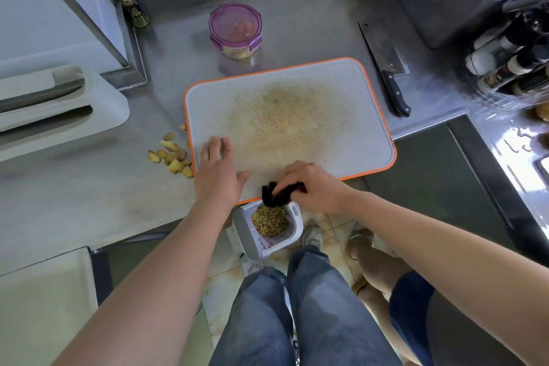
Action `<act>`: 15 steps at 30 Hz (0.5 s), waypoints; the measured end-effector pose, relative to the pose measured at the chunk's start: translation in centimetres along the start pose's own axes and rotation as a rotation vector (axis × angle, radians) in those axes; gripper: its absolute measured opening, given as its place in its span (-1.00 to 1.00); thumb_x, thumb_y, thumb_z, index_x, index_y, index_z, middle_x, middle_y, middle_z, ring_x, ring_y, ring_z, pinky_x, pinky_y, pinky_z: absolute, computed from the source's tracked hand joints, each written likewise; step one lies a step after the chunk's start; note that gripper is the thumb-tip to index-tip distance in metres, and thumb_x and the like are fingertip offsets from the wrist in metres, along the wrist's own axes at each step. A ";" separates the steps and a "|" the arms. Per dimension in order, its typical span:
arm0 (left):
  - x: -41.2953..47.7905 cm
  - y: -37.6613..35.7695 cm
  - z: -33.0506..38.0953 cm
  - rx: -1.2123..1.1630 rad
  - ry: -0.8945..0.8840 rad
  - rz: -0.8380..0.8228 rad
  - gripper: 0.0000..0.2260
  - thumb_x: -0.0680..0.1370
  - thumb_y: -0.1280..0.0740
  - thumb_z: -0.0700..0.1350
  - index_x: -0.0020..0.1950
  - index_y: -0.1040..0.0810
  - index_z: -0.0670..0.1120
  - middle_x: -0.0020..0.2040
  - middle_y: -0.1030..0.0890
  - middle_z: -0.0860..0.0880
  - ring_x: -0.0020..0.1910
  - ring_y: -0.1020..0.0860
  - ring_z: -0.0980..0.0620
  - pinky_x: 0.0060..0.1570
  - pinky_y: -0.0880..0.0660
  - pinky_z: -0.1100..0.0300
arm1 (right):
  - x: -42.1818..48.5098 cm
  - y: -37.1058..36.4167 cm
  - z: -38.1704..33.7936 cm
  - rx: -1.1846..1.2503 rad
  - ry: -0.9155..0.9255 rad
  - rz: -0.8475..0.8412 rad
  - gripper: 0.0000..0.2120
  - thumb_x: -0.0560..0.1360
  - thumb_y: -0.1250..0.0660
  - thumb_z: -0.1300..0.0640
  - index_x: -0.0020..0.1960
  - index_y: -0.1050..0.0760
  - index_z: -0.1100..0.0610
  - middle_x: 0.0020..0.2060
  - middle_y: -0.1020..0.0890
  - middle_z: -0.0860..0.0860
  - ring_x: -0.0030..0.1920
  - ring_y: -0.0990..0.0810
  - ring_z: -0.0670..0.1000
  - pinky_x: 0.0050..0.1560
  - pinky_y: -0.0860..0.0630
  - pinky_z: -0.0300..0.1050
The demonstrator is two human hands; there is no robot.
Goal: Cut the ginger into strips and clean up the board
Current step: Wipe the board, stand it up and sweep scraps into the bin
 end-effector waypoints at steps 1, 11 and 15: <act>0.0 0.0 0.0 -0.003 0.000 0.001 -0.29 0.61 -0.24 0.09 0.59 0.06 -0.14 0.59 0.04 -0.10 0.55 0.05 -0.12 0.50 -0.08 0.06 | 0.3 0.9 0.1 0.051 -0.015 0.047 -0.58 0.35 -0.22 0.44 0.06 -0.65 0.10 -0.07 -0.59 -0.04 -0.03 -0.47 -0.14 0.06 -0.35 -0.42; 0.0 0.1 0.1 -0.013 -0.007 0.000 -0.29 0.61 -0.25 0.07 0.59 0.06 -0.15 0.59 0.05 -0.12 0.55 0.05 -0.13 0.50 -0.07 0.06 | -0.9 -1.1 0.4 0.007 0.037 0.031 -0.63 0.34 -0.26 0.38 0.04 -0.65 0.10 -0.02 -0.63 0.01 0.02 -0.48 0.03 0.11 -0.43 -0.08; 0.0 0.0 0.0 0.007 -0.016 -0.001 -0.30 0.61 -0.23 0.08 0.59 0.07 -0.16 0.59 0.05 -0.13 0.55 0.05 -0.14 0.50 -0.06 0.07 | -0.4 2.5 0.8 0.150 -0.025 0.252 -0.60 0.30 -0.19 0.40 -0.01 -0.65 0.13 -0.10 -0.63 -0.04 0.00 -0.51 -0.02 0.08 -0.48 -0.13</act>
Point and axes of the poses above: each hand's wrist, its own x-axis towards the middle knuckle, its own y-axis out of the back of the hand, z = x × y, the point moved 6 cm from there along x, towards the middle knuckle
